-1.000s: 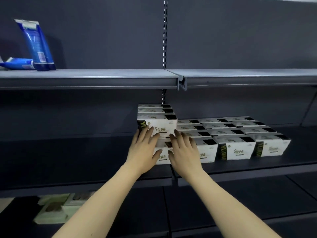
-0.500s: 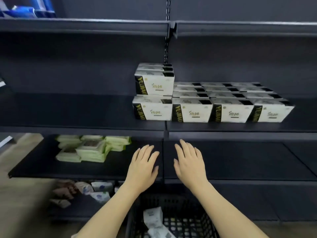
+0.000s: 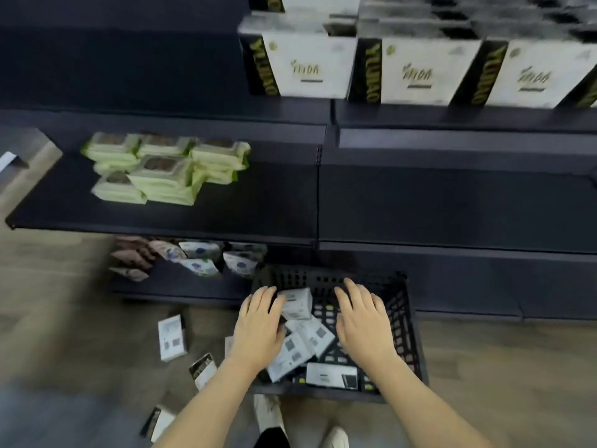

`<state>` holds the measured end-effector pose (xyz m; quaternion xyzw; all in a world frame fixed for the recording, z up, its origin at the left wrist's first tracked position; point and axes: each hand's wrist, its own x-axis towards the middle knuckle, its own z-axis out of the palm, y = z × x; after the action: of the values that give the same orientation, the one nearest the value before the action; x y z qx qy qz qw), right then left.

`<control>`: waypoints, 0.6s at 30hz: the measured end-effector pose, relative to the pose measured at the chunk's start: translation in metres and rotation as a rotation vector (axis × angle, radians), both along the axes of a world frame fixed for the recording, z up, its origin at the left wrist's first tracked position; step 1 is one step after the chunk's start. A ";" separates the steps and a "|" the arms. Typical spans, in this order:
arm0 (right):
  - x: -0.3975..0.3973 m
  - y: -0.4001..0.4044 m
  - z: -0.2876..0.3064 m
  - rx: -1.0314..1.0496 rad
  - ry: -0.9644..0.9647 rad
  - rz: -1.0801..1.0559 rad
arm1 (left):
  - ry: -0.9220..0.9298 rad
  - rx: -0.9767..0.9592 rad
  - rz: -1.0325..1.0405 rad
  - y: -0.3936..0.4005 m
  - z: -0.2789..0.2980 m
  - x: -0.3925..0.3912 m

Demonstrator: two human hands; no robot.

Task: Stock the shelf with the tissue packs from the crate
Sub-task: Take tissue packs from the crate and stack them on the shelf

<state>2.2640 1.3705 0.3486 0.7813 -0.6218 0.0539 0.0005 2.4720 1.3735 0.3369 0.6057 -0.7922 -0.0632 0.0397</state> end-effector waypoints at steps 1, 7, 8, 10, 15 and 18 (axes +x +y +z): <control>0.001 0.002 -0.011 0.024 0.006 0.003 | -0.001 0.046 0.021 0.000 -0.010 -0.001; -0.001 0.005 -0.102 0.246 0.054 -0.051 | -0.010 0.435 0.196 -0.004 -0.093 -0.004; -0.002 0.005 -0.119 0.285 0.068 -0.064 | -0.004 0.463 0.216 -0.004 -0.111 -0.003; -0.002 0.005 -0.152 0.354 0.087 -0.097 | -0.024 0.529 0.232 -0.003 -0.144 0.001; 0.007 0.008 -0.219 0.540 0.114 -0.174 | -0.065 0.655 0.238 -0.003 -0.213 0.013; 0.011 0.010 -0.244 0.609 0.102 -0.199 | -0.031 0.699 0.234 -0.006 -0.249 0.014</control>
<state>2.2749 1.3807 0.1043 0.6827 -0.6818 -0.1741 -0.1967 2.4857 1.3670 0.0877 0.6702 -0.6484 -0.3159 -0.1749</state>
